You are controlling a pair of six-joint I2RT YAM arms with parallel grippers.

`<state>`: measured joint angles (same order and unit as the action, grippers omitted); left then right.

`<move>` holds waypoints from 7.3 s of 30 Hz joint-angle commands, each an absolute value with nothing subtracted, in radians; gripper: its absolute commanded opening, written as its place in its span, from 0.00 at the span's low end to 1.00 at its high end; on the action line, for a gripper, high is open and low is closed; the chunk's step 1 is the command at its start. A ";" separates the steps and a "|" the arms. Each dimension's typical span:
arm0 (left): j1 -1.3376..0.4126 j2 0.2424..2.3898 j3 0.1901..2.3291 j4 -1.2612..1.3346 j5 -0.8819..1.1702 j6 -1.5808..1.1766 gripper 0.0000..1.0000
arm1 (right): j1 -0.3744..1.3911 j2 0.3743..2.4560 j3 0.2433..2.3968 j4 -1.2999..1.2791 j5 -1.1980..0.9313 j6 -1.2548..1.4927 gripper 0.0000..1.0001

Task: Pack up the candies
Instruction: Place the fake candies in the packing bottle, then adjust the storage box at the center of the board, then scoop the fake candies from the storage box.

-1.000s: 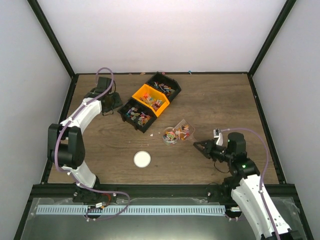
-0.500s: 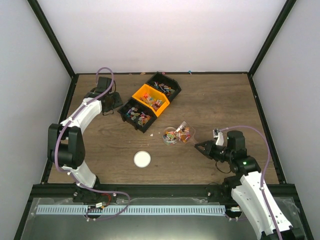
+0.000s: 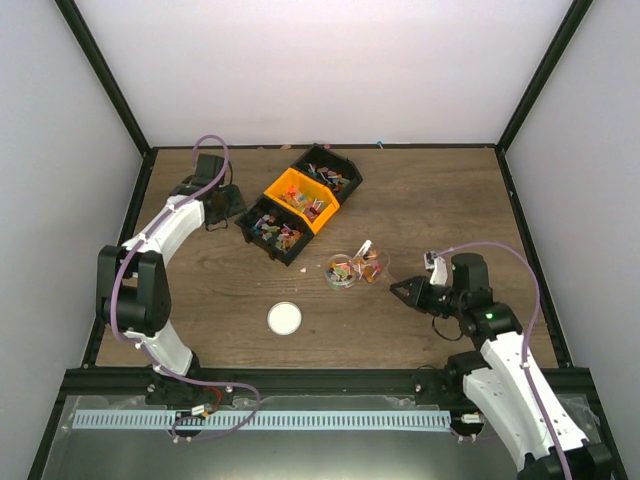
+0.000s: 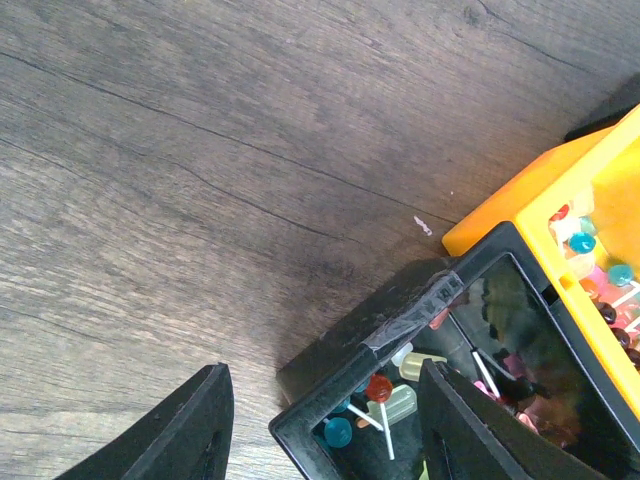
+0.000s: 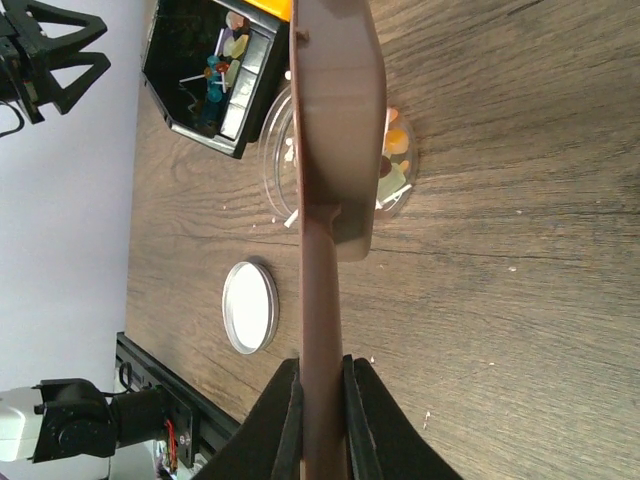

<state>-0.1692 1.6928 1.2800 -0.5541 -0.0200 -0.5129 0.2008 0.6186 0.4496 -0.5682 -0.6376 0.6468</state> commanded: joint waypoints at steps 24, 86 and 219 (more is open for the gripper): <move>-0.173 1.699 1.262 -0.524 -0.041 -0.501 0.53 | 0.417 0.747 0.630 -0.703 -0.359 0.601 0.01; -0.172 1.678 1.234 -0.502 -0.018 -0.507 0.53 | 0.637 0.844 0.890 -0.866 -0.153 0.666 0.01; -0.288 2.152 1.782 -0.796 -0.167 -0.521 0.46 | 0.398 1.646 1.337 -0.385 -0.295 1.627 0.01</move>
<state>-0.2935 2.1223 1.7550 -0.7895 -0.1257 -0.4965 0.3908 1.5982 1.2549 -0.2604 -0.3664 1.5681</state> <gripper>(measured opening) 0.462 0.082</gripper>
